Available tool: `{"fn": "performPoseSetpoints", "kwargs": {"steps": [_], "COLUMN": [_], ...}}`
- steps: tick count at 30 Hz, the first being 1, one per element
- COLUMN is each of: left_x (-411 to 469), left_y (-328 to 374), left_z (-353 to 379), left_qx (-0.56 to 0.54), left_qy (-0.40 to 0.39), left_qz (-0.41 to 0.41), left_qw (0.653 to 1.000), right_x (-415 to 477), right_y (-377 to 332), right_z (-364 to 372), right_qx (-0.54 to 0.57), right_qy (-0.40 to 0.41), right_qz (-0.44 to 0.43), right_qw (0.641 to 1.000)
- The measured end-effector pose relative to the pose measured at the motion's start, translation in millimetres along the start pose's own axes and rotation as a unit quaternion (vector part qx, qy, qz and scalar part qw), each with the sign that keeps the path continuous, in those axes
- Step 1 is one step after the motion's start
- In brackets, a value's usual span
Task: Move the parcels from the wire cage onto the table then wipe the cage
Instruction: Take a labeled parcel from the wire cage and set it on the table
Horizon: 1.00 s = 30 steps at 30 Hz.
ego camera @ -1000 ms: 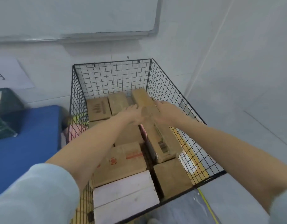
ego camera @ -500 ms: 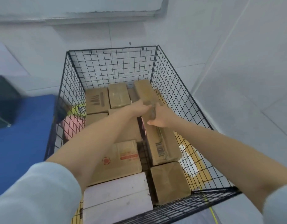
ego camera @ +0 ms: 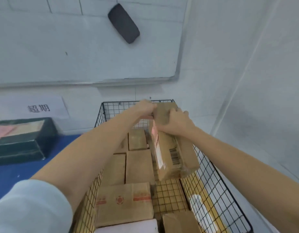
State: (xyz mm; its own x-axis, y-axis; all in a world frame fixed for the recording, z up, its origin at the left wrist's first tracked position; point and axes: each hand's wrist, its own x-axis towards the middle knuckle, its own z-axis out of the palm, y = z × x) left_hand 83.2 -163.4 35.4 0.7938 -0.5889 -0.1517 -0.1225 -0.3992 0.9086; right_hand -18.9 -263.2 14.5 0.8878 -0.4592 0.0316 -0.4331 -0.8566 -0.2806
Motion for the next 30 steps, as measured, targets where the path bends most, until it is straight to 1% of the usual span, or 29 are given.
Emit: {"fn": "performPoseSetpoints", "kwargs": {"steps": [4,7,11,13,15,18,21,22,24,27,30], "left_x": [-15.4,-26.1,-26.6,-24.5,-25.0,-22.8,-23.9,-25.1,-26.7,-23.1,-19.6], "left_y": [10.6,6.2,-12.4,-23.6,-30.3,-37.4,-41.8,-42.8,-45.6,-47.8,-50.0], "left_z": [-15.2,-21.4,-32.6,-36.8,-39.2,-44.8,-49.8,-50.3,-49.1,-47.5,-44.9], "left_qx": [0.066,0.162,0.230,0.244,0.237,0.191,0.168,0.134,0.079,0.050,0.054], "left_qy": [0.022,0.017,0.004,0.000,0.000,0.024,-0.003,-0.017,-0.026,0.004,0.030], "left_qz": [0.053,0.077,0.081,0.054,0.027,-0.006,-0.074,-0.096,-0.108,-0.120,-0.146], "left_qw": [0.996,0.984,0.970,0.968,0.971,0.981,0.983,0.986,0.991,0.991,0.987], "right_x": [-1.4,-2.8,-3.2,-3.2,-3.3,-5.0,-5.7,-6.0,-7.7,-6.3,-4.5], "right_y": [-10.2,-16.0,-14.5,-12.0,-12.4,-15.3,-13.3,-13.7,-16.0,-18.0,-19.1], "right_z": [-6.3,-4.9,-1.3,-2.1,-3.6,-5.8,-4.8,-4.0,-3.6,-2.4,-1.5], "right_qx": [0.092,0.154,0.224,0.237,0.254,0.246,0.252,0.253,0.238,0.206,0.165], "right_qy": [0.020,0.008,-0.003,-0.006,-0.009,-0.018,-0.025,-0.027,-0.034,-0.046,-0.054], "right_qz": [0.013,-0.011,-0.025,-0.031,-0.043,-0.071,-0.085,-0.090,-0.101,-0.113,-0.128], "right_qw": [0.996,0.988,0.974,0.971,0.966,0.967,0.964,0.963,0.965,0.971,0.977]}}
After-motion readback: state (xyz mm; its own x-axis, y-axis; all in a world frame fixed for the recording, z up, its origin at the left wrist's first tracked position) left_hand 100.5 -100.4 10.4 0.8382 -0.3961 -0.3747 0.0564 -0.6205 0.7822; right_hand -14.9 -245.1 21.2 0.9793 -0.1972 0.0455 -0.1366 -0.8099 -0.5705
